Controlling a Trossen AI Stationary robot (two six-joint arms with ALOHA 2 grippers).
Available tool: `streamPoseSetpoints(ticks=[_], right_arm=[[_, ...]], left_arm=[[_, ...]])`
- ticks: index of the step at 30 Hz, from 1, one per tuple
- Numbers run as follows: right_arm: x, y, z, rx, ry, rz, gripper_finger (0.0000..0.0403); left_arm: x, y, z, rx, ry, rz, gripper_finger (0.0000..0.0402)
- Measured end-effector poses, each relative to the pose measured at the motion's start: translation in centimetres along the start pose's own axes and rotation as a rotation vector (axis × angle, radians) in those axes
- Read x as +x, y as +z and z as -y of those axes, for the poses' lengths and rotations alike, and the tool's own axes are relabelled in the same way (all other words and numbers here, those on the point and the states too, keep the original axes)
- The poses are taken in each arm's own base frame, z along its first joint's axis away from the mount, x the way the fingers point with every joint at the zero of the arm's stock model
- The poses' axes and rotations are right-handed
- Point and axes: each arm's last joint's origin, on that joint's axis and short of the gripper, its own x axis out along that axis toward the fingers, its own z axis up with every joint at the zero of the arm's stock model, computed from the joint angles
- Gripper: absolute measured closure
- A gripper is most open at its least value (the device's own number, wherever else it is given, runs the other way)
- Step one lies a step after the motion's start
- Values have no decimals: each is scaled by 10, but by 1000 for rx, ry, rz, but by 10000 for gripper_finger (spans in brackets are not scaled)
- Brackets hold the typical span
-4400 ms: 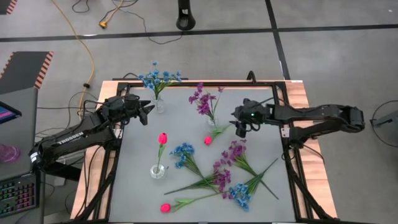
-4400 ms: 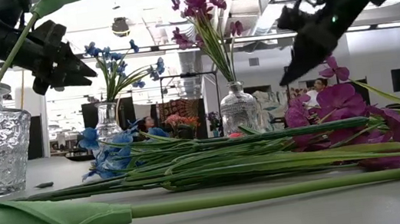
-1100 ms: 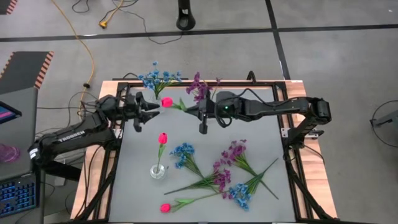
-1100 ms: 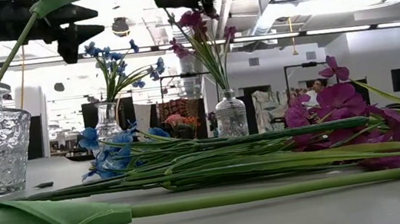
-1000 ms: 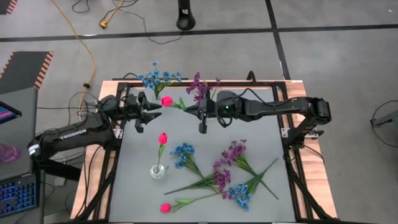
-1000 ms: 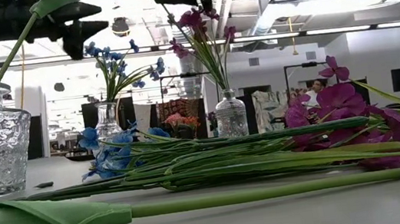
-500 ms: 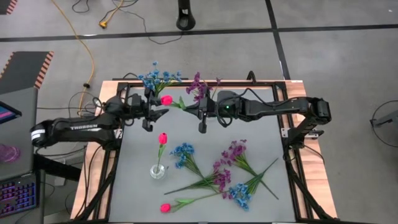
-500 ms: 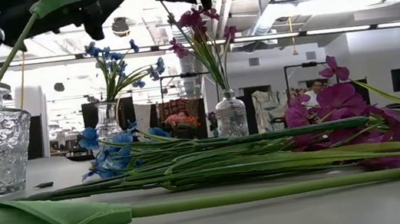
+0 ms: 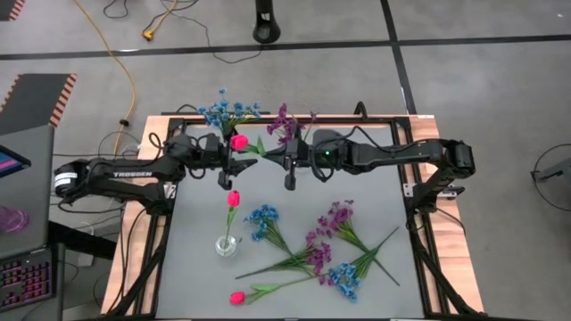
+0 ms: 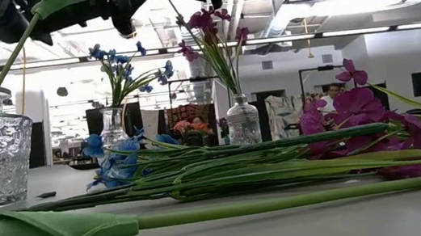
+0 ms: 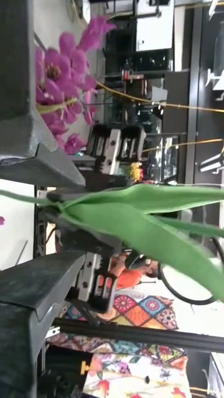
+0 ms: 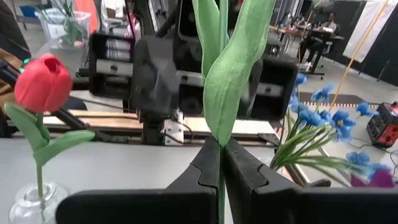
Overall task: Sort flowers into vase by color
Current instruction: Put the top red flower into the bottom transparent vase
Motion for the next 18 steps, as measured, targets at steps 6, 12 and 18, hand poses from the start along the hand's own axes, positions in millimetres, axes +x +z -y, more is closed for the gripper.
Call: streamPoseSetpoints(ticks=[6, 12, 18], right_arm=[[0, 4, 1, 1, -6, 44, 367], [0, 4, 1, 1, -6, 44, 367], [0, 4, 1, 1, -6, 45, 367]], left_arm=[[5, 2, 3, -2, -14, 6, 237], [8, 11, 3, 7, -11, 35, 237], [10, 16, 2, 31, 7, 53, 237]])
